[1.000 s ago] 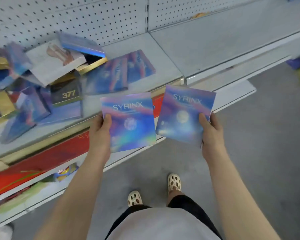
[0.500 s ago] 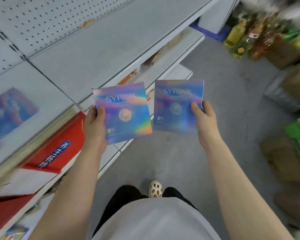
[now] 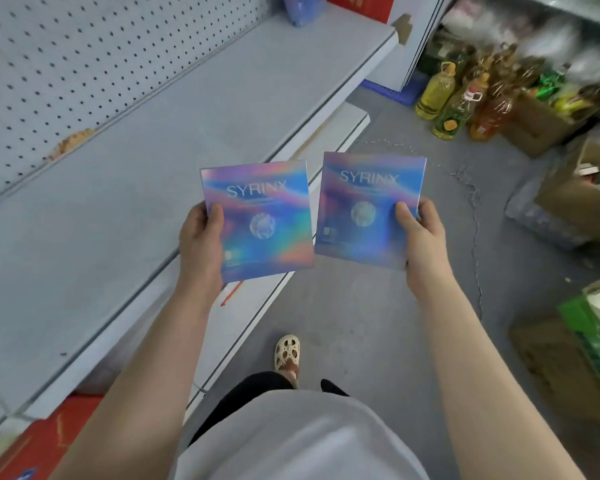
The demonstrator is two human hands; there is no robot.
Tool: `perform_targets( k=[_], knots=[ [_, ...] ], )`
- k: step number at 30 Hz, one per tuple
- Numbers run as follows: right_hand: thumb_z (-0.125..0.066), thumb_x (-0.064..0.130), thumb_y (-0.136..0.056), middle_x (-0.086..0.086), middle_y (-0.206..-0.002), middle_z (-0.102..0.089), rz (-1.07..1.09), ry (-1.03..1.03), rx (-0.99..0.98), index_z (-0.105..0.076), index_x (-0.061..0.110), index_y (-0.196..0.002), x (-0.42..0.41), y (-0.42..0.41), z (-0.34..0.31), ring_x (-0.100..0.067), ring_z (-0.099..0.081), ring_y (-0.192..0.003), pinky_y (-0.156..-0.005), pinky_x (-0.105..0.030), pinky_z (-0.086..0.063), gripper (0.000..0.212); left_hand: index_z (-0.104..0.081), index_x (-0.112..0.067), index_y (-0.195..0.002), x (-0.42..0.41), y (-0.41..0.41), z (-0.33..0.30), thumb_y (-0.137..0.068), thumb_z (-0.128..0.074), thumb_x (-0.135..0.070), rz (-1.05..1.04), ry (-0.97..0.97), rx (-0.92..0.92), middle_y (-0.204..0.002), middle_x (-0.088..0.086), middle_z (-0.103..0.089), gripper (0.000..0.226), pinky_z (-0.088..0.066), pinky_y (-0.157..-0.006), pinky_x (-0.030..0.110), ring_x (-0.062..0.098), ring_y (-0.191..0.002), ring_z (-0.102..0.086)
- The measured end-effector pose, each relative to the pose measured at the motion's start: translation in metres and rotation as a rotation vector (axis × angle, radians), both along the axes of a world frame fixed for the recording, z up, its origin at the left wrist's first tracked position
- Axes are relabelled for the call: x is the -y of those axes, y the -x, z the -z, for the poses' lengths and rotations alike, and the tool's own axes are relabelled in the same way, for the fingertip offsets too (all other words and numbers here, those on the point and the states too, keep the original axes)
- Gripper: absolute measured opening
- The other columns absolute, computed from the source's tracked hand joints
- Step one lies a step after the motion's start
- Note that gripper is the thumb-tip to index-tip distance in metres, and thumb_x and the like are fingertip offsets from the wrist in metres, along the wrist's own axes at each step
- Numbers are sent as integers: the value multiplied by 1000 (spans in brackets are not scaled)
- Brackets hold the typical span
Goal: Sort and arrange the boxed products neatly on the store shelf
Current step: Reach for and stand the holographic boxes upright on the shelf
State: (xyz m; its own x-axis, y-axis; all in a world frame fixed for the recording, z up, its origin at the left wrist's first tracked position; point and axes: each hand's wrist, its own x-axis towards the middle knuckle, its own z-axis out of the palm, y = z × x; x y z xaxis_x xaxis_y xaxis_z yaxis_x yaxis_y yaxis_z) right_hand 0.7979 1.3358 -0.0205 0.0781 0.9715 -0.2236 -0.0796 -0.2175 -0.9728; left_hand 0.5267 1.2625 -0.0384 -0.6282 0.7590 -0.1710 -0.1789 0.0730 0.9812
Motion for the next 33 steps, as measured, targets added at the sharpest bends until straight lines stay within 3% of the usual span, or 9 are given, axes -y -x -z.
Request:
perform_targets(
  k=[2, 9, 12, 14, 18, 24, 29, 33],
  knots=[
    [-57, 16, -99, -1, -104, -68, -2, -6, -23, -57, 14, -109, -42, 3, -6, -20, -65, -93, -92, -51, -52, 10, -58, -15, -92, -46, 2, -9, -99, -52, -22, 9, -2, -15, -80, -8, -66, 11, -52, -59, 21, 5, -66, -62],
    [-56, 15, -99, 5, -92, -70, -17, -23, -75, -55, 14, -105, -190, 9, -12, -12, -68, -80, -72, -34, -58, 5, -56, -6, -104, -193, 0, -35, -101, -49, -17, -32, -46, -7, -87, 2, -64, 12, -52, -58, 21, 6, -66, -63],
    [-56, 15, -100, 3, -95, -71, -58, -36, -80, -57, 16, -105, -260, 5, -9, -15, -68, -83, -72, -34, -58, 5, -56, -11, -100, -251, -5, -34, -100, -51, -20, -70, -54, 9, -89, 2, -65, 11, -53, -63, 27, 13, -72, -63],
    [-57, 16, -99, 1, -98, -71, -104, -38, -85, -58, 18, -102, -307, 0, -8, -18, -68, -86, -74, -36, -58, 4, -57, -13, -96, -288, -11, -33, -100, -51, -21, -114, -70, 5, -85, -3, -67, 11, -54, -62, 23, 10, -70, -64],
    [-59, 18, -98, 6, -91, -72, -208, -45, -54, -59, 21, -97, -400, -8, -11, -12, -68, -78, -62, -26, -55, 3, -57, -17, -88, -354, -26, -33, -100, -51, -20, -240, -86, 11, -78, -6, -66, 14, -52, -58, 21, 5, -64, -62],
    [-60, 21, -97, 0, -106, -72, -404, -76, -38, -58, 10, -118, -523, 5, -21, -15, -70, -89, -71, -30, -57, 24, -57, -22, -79, -426, -27, -35, -92, -54, -26, -397, -71, -46, -77, -7, -63, 14, -49, -63, 24, 8, -66, -56],
    [-60, 22, -97, -1, -98, -71, -507, -159, 4, -59, 23, -108, -597, 46, -18, -19, -67, -86, -75, -37, -55, 12, -56, -20, -85, -467, -7, -30, -100, -51, -19, -481, -71, -63, -84, -2, -63, 16, -52, -64, 23, 7, -67, -59],
    [-61, 22, -95, 14, -83, -70, -576, -227, 58, -57, 27, -107, -647, 78, -19, -7, -64, -74, -64, -23, -53, 14, -58, -16, -93, -492, 10, -28, -100, -50, -20, -502, -66, -45, -85, -5, -67, 12, -54, -64, 22, 7, -69, -63]
  ],
)
